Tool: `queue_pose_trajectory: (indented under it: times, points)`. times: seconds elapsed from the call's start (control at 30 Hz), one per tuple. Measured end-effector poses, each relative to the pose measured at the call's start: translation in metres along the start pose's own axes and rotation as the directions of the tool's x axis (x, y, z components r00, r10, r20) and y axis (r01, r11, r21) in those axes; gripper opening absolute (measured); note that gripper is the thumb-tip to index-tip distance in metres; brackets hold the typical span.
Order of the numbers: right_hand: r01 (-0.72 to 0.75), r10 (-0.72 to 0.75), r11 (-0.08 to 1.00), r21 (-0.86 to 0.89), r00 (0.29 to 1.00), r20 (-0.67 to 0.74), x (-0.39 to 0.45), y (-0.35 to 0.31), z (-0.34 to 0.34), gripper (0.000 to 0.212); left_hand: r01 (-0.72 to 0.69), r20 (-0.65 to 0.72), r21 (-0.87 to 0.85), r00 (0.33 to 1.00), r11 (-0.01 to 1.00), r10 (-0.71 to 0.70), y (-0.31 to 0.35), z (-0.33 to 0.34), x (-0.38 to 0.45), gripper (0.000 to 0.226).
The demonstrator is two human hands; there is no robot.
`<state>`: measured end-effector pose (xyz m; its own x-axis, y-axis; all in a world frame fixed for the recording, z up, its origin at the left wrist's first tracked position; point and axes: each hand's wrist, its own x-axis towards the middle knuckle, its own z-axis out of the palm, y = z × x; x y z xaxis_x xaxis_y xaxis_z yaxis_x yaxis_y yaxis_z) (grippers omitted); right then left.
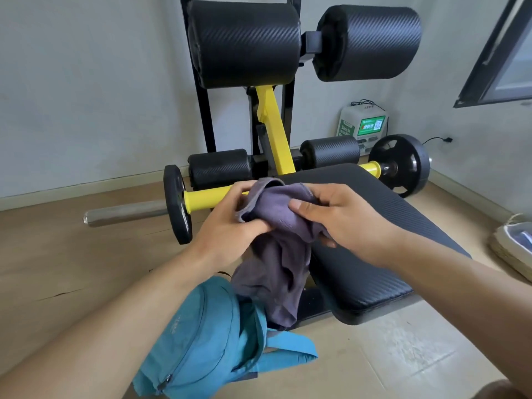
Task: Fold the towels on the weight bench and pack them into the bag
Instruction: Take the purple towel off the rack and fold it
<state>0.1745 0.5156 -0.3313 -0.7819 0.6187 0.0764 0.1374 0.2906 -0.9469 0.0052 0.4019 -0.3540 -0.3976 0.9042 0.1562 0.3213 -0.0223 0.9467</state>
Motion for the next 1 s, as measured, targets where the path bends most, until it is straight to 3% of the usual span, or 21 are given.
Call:
queue_pose_trajectory:
  times: [0.13, 0.3, 0.43, 0.57, 0.63, 0.73, 0.8, 0.9, 1.0]
  points:
    - [0.069, -0.080, 0.987, -0.147, 0.994, -0.069, 0.001, -0.001, -0.006, 0.007, 0.003, 0.077, 0.077, 0.997, 0.997, -0.009, -0.002, -0.005, 0.001, 0.038]
    - [0.002, -0.030, 0.995, -0.104, 0.962, -0.273, 0.006, 0.003, -0.015, 0.021, 0.130, 0.148, -0.205, 0.984, 0.970, -0.101, 0.001, -0.004, -0.001, 0.031]
    - [-0.005, -0.019, 0.995, -0.096, 0.970, -0.244, 0.006, 0.005, -0.018, 0.003, 0.101, -0.033, -0.155, 0.994, 0.983, -0.107, -0.002, 0.000, 0.003, 0.044]
    - [-0.029, -0.001, 0.992, -0.126, 0.972, -0.235, 0.005, 0.007, -0.020, 0.011, 0.083, -0.198, -0.093, 0.975, 0.992, -0.100, -0.002, -0.011, 0.007, 0.046]
    - [0.004, -0.032, 0.989, -0.149, 0.982, -0.184, 0.003, 0.005, -0.018, 0.009, 0.055, -0.135, -0.029, 0.989, 0.998, -0.059, -0.003, -0.015, 0.007, 0.034]
    - [0.101, -0.135, 0.968, -0.231, 0.982, -0.134, 0.002, 0.000, -0.012, 0.003, -0.014, 0.066, 0.139, 0.998, 0.990, 0.005, -0.002, -0.010, 0.000, 0.055]
    - [0.126, -0.177, 0.939, -0.320, 0.975, -0.137, 0.002, -0.004, -0.008, 0.012, -0.063, 0.139, 0.214, 0.990, 0.975, 0.034, -0.002, -0.001, -0.004, 0.052]
    - [0.113, -0.192, 0.914, -0.390, 0.966, -0.172, 0.002, -0.005, -0.003, 0.023, -0.113, 0.157, 0.260, 0.985, 0.959, 0.074, 0.001, 0.010, -0.009, 0.026]
    - [0.077, -0.159, 0.903, -0.422, 0.973, -0.164, 0.003, -0.001, 0.000, 0.039, -0.151, 0.138, 0.277, 0.984, 0.949, 0.116, 0.003, 0.012, -0.008, 0.036]
